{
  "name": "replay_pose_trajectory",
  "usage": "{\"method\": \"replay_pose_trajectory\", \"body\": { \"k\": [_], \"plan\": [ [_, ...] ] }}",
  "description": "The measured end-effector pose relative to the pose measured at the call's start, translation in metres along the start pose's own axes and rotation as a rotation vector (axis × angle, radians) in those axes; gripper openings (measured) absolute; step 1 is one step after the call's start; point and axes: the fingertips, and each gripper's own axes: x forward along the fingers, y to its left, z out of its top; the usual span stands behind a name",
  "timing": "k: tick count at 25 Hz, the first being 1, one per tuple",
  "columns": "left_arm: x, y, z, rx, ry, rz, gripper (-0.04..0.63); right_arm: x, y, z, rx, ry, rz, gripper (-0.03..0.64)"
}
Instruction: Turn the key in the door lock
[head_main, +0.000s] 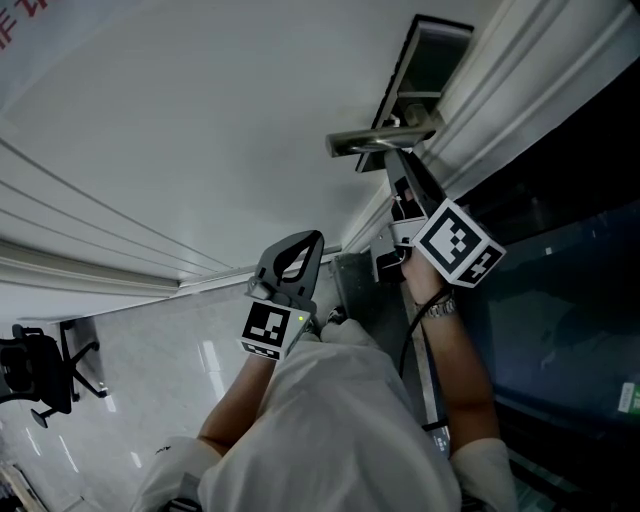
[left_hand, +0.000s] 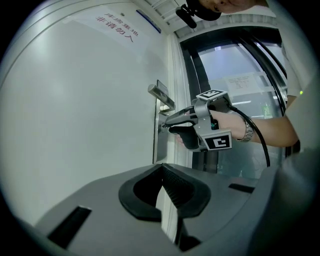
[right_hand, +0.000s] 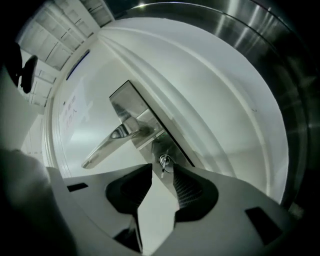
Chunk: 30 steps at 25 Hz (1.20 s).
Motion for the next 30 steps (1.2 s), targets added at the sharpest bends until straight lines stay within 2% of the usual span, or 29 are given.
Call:
{"method": "replay_pose_trajectory", "body": {
  "k": [4, 12, 21, 23, 30],
  "plan": [
    [-0.003, -0.006, 0.001, 0.008, 0.000, -0.011, 0.006, -0.006, 0.003, -0.005, -0.197, 0.056, -0.014, 0.129],
    [-0.007, -0.011, -0.001, 0.009, 0.000, -0.017, 0.006, -0.015, -0.004, -0.005, -0.557, 0.138, -0.052, 0.130],
    [-0.012, -0.010, 0.002, 0.006, -0.010, -0.006, 0.006, -0.017, -0.007, -0.005, -1.452, 0.164, -0.233, 0.130],
    [-0.013, -0.011, 0.001, 0.007, -0.006, -0.005, 0.006, -0.015, -0.006, -0.009, -1.622, 0.157, -0.257, 0.130],
    [-0.015, -0.010, -0.002, 0.007, 0.000, -0.003, 0.006, -0.005, 0.011, -0.015, -1.974, 0.104, -0.271, 0.130]
  ]
}}
